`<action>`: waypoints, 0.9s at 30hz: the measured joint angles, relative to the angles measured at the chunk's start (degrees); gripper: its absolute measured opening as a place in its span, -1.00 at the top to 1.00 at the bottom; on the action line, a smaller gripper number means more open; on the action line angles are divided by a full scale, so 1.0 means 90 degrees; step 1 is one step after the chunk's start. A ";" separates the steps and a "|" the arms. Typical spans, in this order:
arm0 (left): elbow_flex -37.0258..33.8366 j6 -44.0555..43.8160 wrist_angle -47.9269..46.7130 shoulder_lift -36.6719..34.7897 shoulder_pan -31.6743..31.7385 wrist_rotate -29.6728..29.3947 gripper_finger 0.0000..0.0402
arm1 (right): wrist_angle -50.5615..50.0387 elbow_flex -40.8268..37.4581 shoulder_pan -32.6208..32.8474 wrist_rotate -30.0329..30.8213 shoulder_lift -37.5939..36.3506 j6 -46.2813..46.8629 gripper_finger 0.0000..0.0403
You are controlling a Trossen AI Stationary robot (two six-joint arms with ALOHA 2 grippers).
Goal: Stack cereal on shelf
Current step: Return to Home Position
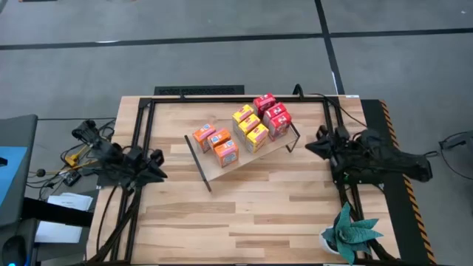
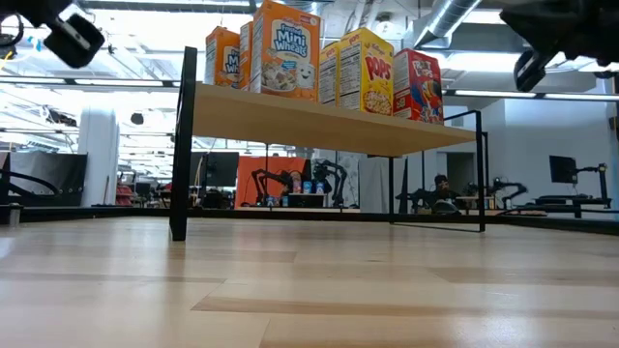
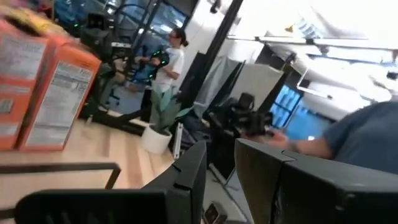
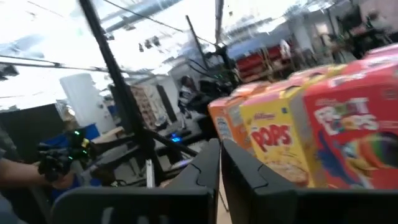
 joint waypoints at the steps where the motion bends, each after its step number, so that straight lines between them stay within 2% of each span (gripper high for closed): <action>1: -0.0061 -0.0102 0.0018 -0.0007 0.0000 -0.0010 0.62 | 0.0252 -0.0166 0.0113 0.0065 -0.0012 -0.0052 0.79; 5: -0.0201 -0.0342 -0.0287 0.0002 0.0002 0.0071 0.62 | 0.1001 -0.0727 0.0521 0.0331 -0.0004 -0.0129 0.78; 9: -0.0483 -0.0430 -0.0146 -0.0001 0.0002 0.0075 0.62 | 0.1538 -0.1158 0.0976 0.0320 -0.0009 -0.0132 0.79; 12: -0.0686 -0.0659 -0.0093 0.0000 0.0002 0.0081 0.62 | 0.1348 -0.1196 0.1370 0.0325 -0.0009 -0.0328 0.80; 17: -0.0918 -0.1035 -0.0144 0.0004 0.0002 0.0107 0.62 | 0.1093 -0.1199 0.1814 0.0325 -0.0009 -0.1230 0.81; 27: -0.0920 -0.1002 -0.0445 0.0010 0.0005 -0.0564 0.62 | 0.0711 -0.1201 0.1907 0.0335 -0.0006 -0.1412 0.79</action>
